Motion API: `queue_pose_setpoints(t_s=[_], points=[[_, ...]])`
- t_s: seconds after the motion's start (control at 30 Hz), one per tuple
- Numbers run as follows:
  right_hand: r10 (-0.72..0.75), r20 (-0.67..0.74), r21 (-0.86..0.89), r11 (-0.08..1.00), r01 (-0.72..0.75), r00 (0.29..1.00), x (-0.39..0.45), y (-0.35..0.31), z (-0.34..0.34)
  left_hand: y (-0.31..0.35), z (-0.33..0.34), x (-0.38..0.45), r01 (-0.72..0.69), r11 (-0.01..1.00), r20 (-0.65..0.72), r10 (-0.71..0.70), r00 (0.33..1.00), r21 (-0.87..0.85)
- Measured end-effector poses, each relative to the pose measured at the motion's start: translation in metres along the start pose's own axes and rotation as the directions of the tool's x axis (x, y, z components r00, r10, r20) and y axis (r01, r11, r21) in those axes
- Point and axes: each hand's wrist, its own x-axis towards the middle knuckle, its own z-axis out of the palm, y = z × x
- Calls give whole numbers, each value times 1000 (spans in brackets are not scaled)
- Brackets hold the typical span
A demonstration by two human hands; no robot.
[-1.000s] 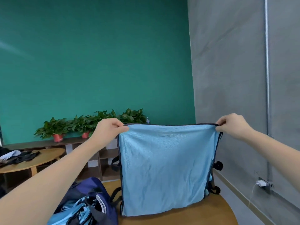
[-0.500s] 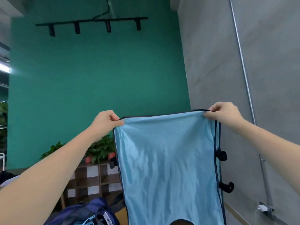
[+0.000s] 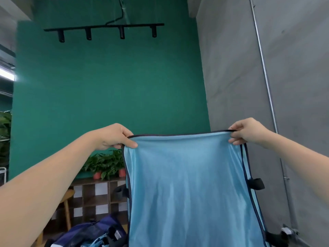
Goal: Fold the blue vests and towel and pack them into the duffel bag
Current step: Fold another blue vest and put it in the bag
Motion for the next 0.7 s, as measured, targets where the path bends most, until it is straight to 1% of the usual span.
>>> queue_pose_setpoints(t_s=[0.1, 0.13, 0.27, 0.33, 0.43, 0.53, 0.63, 0.7], points=[[-14, -12, -245, 969, 11, 1000, 6, 13, 15, -14, 3, 11, 30, 993, 102, -19, 995, -110], [-29, -26, -291, 956, 20, 999, 6, 15, 21, -19, 4, 15, 36, 988, 131, -16, 991, -153], [-83, 5, -357, 931, 79, 997, 3, 27, 39, -38, 14, 23, 81, 945, 262, 5, 965, -317], [-95, 5, -370, 925, 90, 995, 3, 31, 44, -42, 21, 24, 120, 916, 270, -13, 963, -383], [-64, 56, -339, 938, 79, 996, -2, 32, 46, -42, 28, 20, 156, 870, 292, -15, 956, -468], [-62, 82, -413, 906, 91, 995, -8, 27, 45, -37, 33, 13, 142, 898, 282, -21, 959, -416], [-83, 113, -445, 887, 125, 990, -16, 18, 42, -28, 34, 5, 116, 962, 227, -59, 972, -247], [-101, 112, -496, 857, 143, 989, -21, 12, 39, -23, 32, -2, 100, 983, 209, -67, 976, -156]])
